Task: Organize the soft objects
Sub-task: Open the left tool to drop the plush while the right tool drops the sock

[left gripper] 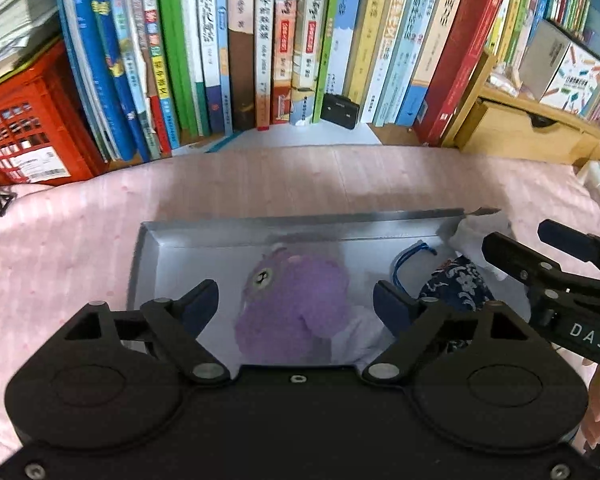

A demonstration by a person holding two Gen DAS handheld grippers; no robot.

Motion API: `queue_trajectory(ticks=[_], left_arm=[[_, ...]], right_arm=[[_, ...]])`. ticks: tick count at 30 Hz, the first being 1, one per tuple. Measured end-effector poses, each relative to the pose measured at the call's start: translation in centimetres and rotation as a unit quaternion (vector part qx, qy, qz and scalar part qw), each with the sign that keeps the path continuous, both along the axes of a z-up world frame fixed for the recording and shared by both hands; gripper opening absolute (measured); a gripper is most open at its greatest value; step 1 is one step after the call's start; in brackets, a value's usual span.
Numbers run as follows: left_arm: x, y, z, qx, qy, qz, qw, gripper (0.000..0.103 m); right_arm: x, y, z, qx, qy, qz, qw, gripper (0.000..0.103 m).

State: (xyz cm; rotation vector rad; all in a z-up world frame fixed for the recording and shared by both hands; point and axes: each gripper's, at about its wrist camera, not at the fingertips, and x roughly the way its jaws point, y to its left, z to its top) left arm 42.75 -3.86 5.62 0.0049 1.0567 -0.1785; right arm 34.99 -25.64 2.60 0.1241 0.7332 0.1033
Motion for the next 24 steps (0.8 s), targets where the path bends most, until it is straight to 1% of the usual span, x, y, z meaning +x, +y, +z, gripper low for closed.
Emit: queue_trajectory(ticks=[4,11,17,19,24], left_arm=[[-1.7,0.4,1.4,-0.005,-0.015,-0.003,0.9999,0.084],[-5.5,0.7,4.5,0.005,-0.054,-0.018,0.9984,0.085],[-9.1,1.4,7.0,0.009,-0.090,-0.030,0.9955,0.088],[-10.2,1.8,7.7,0.013,-0.097,-0.030,0.9947,0.088],[-13.1,3.2,8.8,0.006,-0.110,-0.037,0.9933,0.089]], right_arm=[[-1.2,0.0,1.2,0.004,-0.013,0.002,1.000,0.088],[-4.2,1.0,3.6,-0.002,-0.040,0.016,0.999,0.089],[-8.1,3.0,6.2,-0.020,-0.070,0.044,0.996,0.091],[-9.4,3.7,7.0,-0.028,-0.081,0.055,0.995,0.092],[-12.5,5.2,8.7,-0.039,-0.098,0.084,0.991,0.092]])
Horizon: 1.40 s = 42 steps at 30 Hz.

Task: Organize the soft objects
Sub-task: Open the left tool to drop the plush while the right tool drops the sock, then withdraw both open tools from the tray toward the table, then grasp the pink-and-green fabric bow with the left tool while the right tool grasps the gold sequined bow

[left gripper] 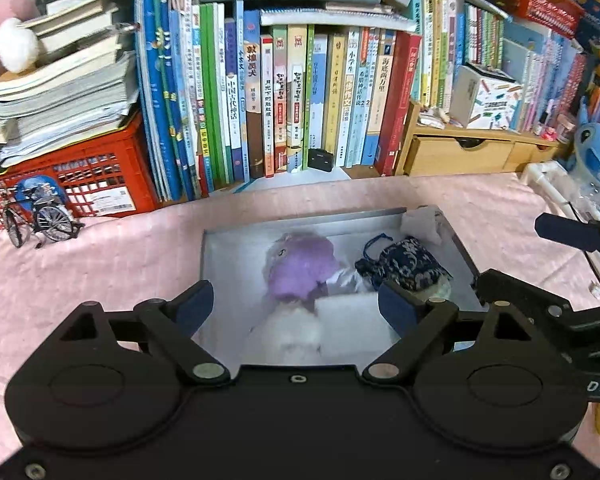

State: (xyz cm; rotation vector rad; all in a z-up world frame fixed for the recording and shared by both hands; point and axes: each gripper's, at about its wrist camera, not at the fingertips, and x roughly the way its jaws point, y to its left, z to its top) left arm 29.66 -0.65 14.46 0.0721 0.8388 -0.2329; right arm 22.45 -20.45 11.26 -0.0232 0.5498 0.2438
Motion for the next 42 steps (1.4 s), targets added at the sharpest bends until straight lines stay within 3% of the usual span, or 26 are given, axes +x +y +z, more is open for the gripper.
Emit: queue_trajectory(ticks=[10,18,32,39,42], left_arm=[[-6.5,4.2,1.8,-0.005,-0.036,-0.003,0.9993,0.091],[-11.2,8.7,1.4,-0.016,-0.069,0.022,0.9972,0.093],[-20.3,13.4,-2.5,-0.059,-0.128,0.059,0.9882,0.096],[-25.5,15.2,-5.8,-0.051,-0.181,0.105,0.9765,0.099],[-26.9,15.3,-7.2,-0.045,-0.186,0.108,0.9755,0.100]], right_arm=[[-5.5,3.1,2.2,-0.004,-0.038,0.054,0.998,0.095],[-9.6,5.7,1.9,0.002,-0.070,0.102,0.992,0.097],[-16.2,7.4,-0.8,-0.009,-0.106,0.140,0.984,0.102],[-19.1,6.7,-2.8,-0.013,-0.116,0.125,0.985,0.103],[-19.9,7.1,-3.3,-0.006,-0.113,0.133,0.985,0.103]])
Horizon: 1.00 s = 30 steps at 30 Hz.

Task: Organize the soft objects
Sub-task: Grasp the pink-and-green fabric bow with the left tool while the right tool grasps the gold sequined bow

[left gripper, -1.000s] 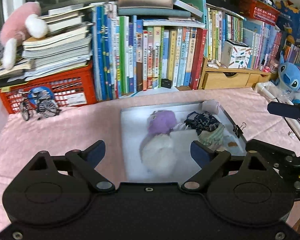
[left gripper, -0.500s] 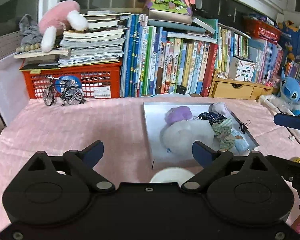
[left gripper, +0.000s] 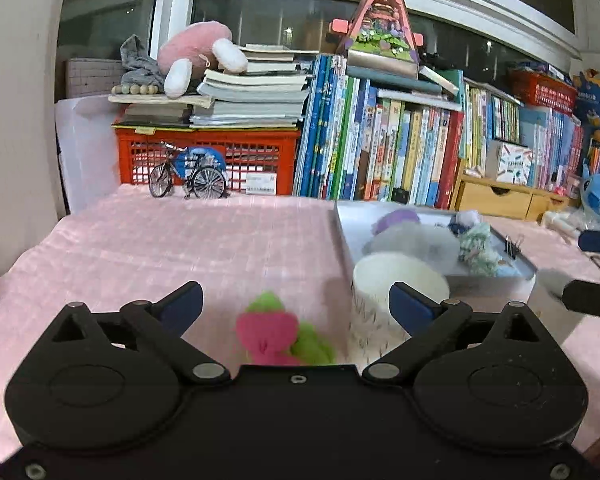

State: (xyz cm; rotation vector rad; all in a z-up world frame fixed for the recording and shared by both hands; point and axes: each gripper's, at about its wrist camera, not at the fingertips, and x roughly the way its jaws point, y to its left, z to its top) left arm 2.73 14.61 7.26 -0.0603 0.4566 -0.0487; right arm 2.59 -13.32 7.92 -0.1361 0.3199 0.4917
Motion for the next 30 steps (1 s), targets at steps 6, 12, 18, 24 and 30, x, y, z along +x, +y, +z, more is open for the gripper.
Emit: queue_trajectory(ticks=[6,12,18,24,30], left_arm=[[0.9,0.2,-3.2,-0.006,0.035,0.017,0.9992,0.097],[3.1,1.8,-5.4,-0.049,0.069,0.037,0.9957,0.036],[1.0,2.5,-5.3,-0.064,0.068,0.049,0.9944,0.030],[-2.3,0.4,-4.7,-0.055,0.075,0.006,0.9957,0.030],[-3.7,-3.4,-4.5,-0.051,0.082,-0.060,0.9935,0.030]], right_arm=[[-1.2,2.2,-1.7,0.010,0.017,0.031,0.999,0.103],[-1.9,4.5,-3.4,0.004,0.043,0.057,0.997,0.102],[-1.8,5.1,-3.8,-0.006,0.047,0.056,0.997,0.102],[-2.0,5.1,-4.4,-0.011,0.049,0.044,0.998,0.102],[-3.3,3.3,-4.4,-0.017,0.048,0.017,0.999,0.102]])
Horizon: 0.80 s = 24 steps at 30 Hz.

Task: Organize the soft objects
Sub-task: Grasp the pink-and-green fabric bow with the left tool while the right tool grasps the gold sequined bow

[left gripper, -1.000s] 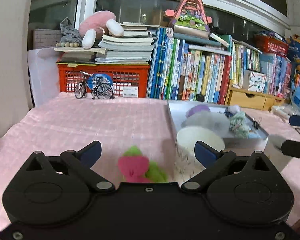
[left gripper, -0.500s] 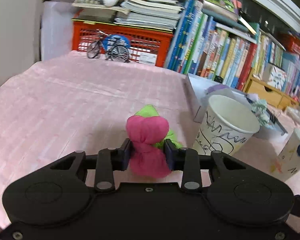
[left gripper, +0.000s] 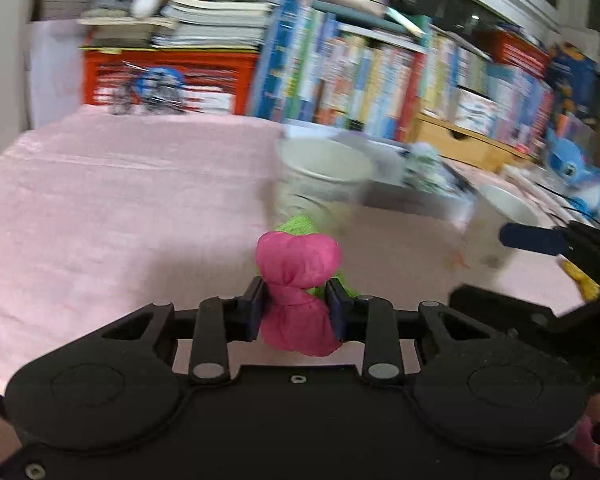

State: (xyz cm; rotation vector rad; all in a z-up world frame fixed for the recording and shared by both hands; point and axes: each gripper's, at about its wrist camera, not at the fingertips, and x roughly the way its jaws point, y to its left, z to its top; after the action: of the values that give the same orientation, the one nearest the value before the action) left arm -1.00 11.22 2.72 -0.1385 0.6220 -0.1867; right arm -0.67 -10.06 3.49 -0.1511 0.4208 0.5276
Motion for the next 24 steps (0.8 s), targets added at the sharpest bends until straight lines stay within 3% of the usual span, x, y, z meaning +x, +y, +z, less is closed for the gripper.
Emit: queue_trajectory(ticks=[5,9,15,18,24], left_arm=[[-0.5,-4.2,-0.2,0.003,-0.003,-0.050,0.9987,0.030],[-0.7,-7.3,-0.1,-0.018,-0.004,-0.091,0.9957,0.030],[-0.3,-10.8,0.0,-0.014,-0.002,-0.119,0.9928,0.030],[-0.1,-11.4,0.1,-0.007,-0.002,-0.117,0.9931,0.030],[0.3,-11.8,0.2,0.010,-0.003,-0.104,0.9946,0.031]], right_arm=[[-0.9,-3.3,0.0,-0.006,0.005,-0.051,0.999,0.102],[-2.1,-6.4,0.0,-0.013,0.007,-0.102,0.995,0.102],[-3.4,-11.7,-0.2,-0.019,0.008,-0.198,0.980,0.102],[-3.5,-14.4,-0.6,-0.029,0.006,-0.255,0.967,0.102],[-1.5,-20.4,-2.0,-0.053,0.010,-0.398,0.916,0.103]])
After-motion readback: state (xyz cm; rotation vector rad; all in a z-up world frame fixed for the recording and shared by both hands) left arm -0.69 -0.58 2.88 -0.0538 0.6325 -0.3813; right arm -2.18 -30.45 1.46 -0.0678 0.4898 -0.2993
